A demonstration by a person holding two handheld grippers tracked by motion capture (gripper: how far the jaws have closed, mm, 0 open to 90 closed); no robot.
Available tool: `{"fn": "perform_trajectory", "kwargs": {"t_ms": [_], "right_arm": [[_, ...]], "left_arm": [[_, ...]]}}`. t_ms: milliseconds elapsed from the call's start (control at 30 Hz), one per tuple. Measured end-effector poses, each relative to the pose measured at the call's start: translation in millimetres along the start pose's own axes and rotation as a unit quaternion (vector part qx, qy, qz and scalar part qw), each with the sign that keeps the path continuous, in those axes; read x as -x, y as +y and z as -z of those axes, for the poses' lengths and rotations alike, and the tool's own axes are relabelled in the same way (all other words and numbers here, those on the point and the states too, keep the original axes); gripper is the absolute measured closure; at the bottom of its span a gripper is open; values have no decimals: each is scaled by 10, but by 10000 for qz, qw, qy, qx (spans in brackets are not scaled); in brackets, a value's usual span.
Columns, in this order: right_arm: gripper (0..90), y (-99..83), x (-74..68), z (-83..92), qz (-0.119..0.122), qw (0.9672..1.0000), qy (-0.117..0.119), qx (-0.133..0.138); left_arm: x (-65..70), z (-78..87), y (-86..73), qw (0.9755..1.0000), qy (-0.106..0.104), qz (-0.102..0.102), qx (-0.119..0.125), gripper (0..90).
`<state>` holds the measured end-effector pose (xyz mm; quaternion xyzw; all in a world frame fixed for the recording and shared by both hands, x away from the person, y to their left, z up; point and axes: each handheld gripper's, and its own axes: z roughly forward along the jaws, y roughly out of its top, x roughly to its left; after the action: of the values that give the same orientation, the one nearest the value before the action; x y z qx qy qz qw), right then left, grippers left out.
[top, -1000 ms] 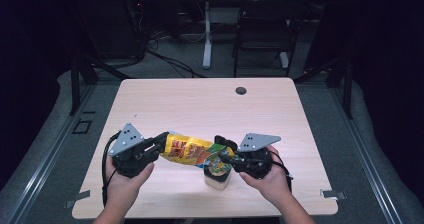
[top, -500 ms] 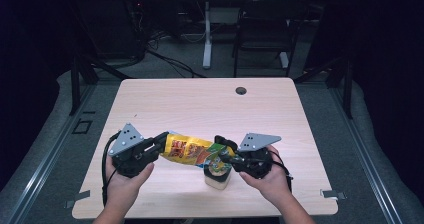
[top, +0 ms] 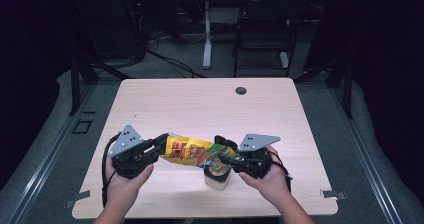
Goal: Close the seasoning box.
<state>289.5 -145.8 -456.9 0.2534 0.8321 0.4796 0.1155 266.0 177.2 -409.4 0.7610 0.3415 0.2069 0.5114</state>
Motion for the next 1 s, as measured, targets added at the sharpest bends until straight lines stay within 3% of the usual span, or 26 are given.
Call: {"fn": "perform_trajectory", "kwargs": {"t_ms": [300,533,1000], "right_arm": [[796,-49,-27,-57,46,9999,34,-117],[865,-44,-16,-51,90,9997,176,-172],[900,-18,-35,-35,469,9969,543,-337]], "left_arm": [[4,0,-3,10000,36,12,12,824],[-9,-3,-1,10000,67,44,0,828],[-32,-12,20,9999,85,66,15,834]]}}
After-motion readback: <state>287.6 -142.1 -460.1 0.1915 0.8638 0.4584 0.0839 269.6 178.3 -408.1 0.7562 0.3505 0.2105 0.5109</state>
